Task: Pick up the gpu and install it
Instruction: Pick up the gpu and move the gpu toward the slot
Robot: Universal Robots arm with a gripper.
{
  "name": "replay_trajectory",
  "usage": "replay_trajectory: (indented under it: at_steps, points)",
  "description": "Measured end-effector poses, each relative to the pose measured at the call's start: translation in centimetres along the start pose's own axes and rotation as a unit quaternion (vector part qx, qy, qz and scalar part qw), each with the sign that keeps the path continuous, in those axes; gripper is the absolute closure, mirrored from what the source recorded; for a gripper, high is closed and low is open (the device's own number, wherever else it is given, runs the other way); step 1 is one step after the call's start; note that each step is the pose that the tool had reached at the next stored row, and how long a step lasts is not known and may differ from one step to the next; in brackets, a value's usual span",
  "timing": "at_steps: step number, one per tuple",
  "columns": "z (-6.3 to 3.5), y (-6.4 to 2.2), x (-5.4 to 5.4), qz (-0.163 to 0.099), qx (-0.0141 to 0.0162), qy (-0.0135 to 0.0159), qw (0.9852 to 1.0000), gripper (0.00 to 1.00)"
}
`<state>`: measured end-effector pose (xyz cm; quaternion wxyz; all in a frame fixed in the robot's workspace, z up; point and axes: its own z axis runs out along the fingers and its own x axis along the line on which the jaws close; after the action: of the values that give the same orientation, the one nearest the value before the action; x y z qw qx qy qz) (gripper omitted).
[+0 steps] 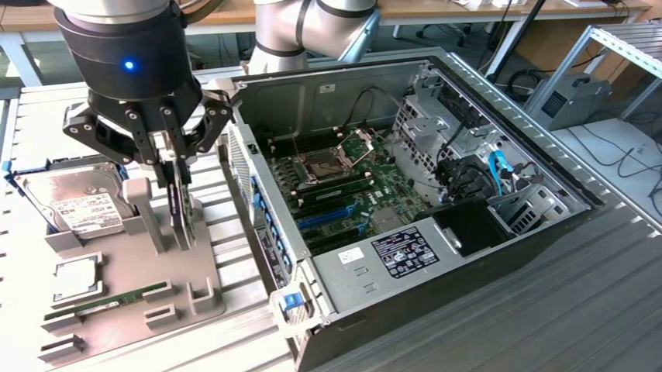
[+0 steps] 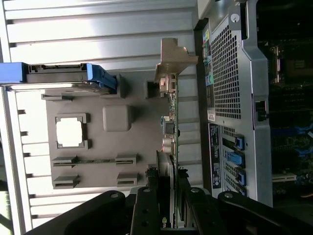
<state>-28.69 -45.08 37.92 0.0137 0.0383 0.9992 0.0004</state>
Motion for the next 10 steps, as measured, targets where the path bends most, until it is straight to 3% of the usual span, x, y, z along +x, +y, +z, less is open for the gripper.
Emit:
replay_trajectory:
  at_steps: [10]
  points:
    - [-0.21,0.0,-0.01,0.0,0.0,0.0,1.0,0.74]
